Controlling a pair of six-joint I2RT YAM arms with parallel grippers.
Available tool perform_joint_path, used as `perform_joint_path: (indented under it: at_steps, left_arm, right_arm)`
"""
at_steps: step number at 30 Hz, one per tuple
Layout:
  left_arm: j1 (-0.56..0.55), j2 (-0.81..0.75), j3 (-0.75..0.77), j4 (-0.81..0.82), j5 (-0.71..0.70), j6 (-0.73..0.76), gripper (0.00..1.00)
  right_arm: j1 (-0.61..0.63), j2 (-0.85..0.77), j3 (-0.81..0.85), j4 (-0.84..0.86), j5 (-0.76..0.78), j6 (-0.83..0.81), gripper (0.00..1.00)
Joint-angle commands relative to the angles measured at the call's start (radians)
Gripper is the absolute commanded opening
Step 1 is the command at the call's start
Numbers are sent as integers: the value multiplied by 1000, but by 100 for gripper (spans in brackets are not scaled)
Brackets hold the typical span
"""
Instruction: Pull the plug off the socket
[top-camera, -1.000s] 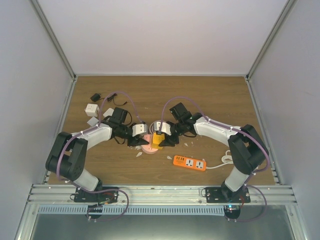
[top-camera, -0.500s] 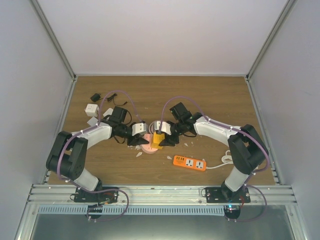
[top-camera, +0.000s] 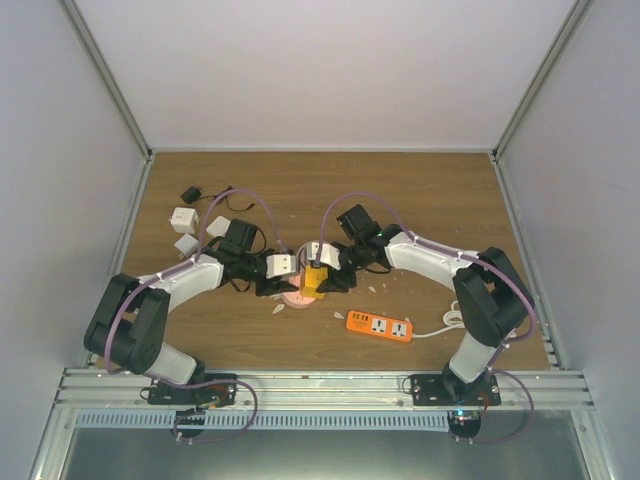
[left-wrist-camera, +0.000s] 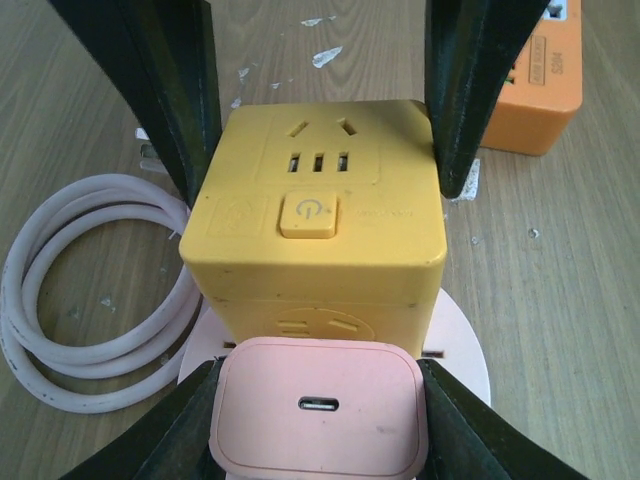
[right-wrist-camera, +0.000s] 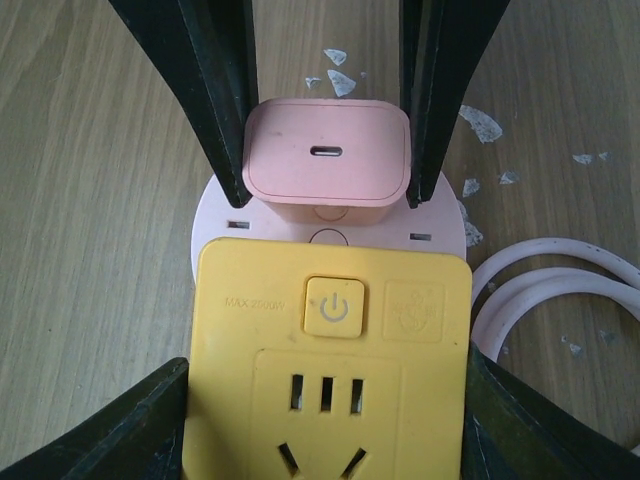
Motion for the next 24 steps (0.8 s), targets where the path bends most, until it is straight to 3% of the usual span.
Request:
perform_joint_path:
  at_steps: [1,13,18,24]
  left_arm:
    - [-20,14,85,32,177,-84,22]
    - [49,77,183,-81,289,-166,18]
    - [26,-2,126,-58,249,-56,18]
    - [-47,-54,71,-37,106,53,19]
  right_arm:
    - [2,36,14,28,56,28,23]
    - [3,31,7,32,66,31,22]
    - [3,34,12,33,63,35,22]
    - [3,42,22,32,59,42,22]
